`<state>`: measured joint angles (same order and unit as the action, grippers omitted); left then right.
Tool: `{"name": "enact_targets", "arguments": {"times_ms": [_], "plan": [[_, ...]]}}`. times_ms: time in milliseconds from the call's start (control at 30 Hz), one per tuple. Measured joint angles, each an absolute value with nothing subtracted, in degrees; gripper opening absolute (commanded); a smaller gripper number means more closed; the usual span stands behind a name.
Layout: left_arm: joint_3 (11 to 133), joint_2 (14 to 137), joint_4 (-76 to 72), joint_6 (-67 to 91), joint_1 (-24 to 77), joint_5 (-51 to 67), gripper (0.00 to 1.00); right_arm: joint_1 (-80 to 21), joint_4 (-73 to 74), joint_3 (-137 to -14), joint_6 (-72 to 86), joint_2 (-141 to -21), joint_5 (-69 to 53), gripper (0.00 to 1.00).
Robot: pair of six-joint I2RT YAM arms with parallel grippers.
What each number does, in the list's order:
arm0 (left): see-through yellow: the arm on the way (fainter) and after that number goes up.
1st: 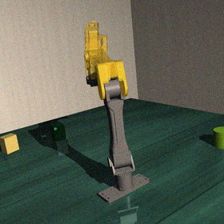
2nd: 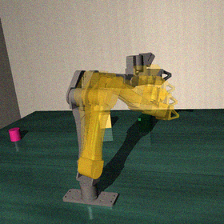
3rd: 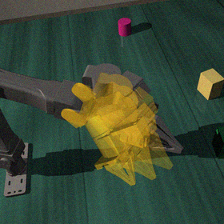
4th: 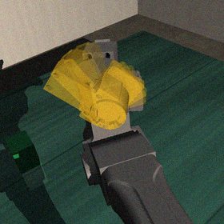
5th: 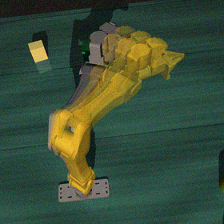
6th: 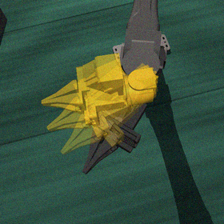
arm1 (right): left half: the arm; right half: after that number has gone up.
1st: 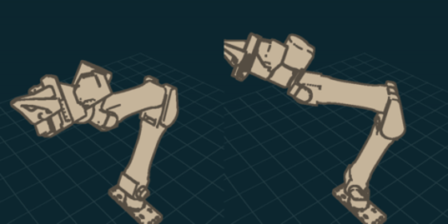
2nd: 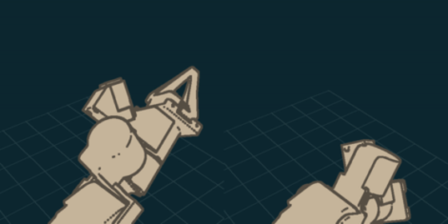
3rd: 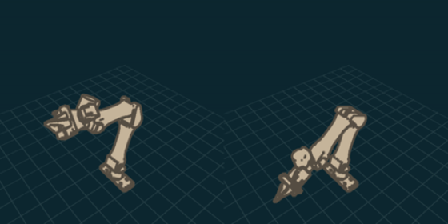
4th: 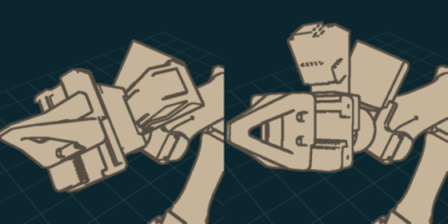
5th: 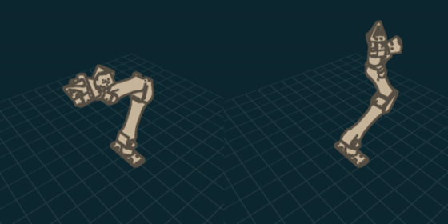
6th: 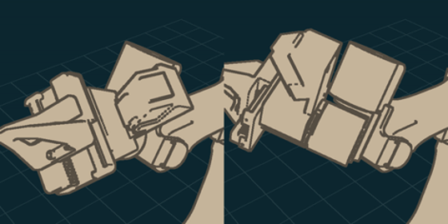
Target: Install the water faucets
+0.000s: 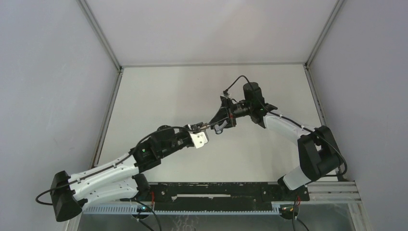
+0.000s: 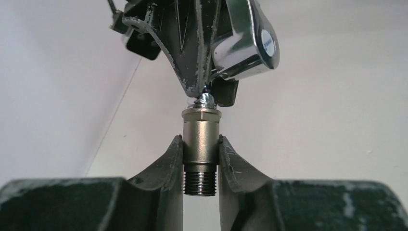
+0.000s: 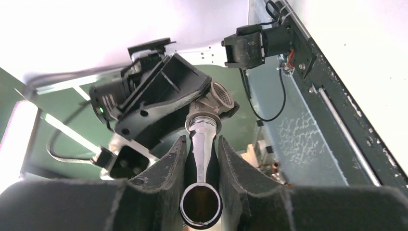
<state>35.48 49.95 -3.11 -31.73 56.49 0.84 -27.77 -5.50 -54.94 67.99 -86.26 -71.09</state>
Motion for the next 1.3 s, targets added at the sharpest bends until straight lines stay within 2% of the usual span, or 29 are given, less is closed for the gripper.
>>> {"name": "enact_targets", "arguments": {"times_ms": [133, 233, 400, 667, 767, 800, 833, 1300], "plan": [[34.37, 51.46, -4.86, -36.67, 57.82, -4.03, 0.00, -27.29, -6.55, -54.83, 73.63, -89.14, -71.11, 0.01], [33.87, 51.86, -5.08, -38.22, 57.87, -5.34, 0.00, -27.22, -10.31, -53.80, 79.35, -90.98, -71.53, 0.12], [33.26, 51.83, -5.43, -38.37, 57.87, -5.43, 0.00, -27.22, -13.96, -52.58, 85.32, -92.18, -72.34, 0.25], [33.19, 51.31, -5.08, -36.18, 57.49, -4.08, 0.00, -27.14, -14.37, -52.56, 87.11, -92.18, -72.95, 0.43], [33.19, 51.22, -4.16, -34.68, 56.16, -1.43, 0.00, -27.09, -14.33, -52.53, 87.13, -92.16, -72.86, 0.46], [33.19, 51.16, -3.95, -34.37, 55.75, -0.75, 0.00, -27.09, -14.13, -52.56, 87.09, -92.12, -72.82, 0.52], [33.19, 50.98, -3.55, -33.89, 55.13, 0.38, 0.00, -27.09, -13.80, -52.53, 86.94, -92.03, -72.71, 0.54], [33.39, 50.26, 3.01, -30.33, 48.71, 12.99, 0.00, -24.47, -0.67, -52.53, 77.54, -90.28, -72.71, 0.56]]}}
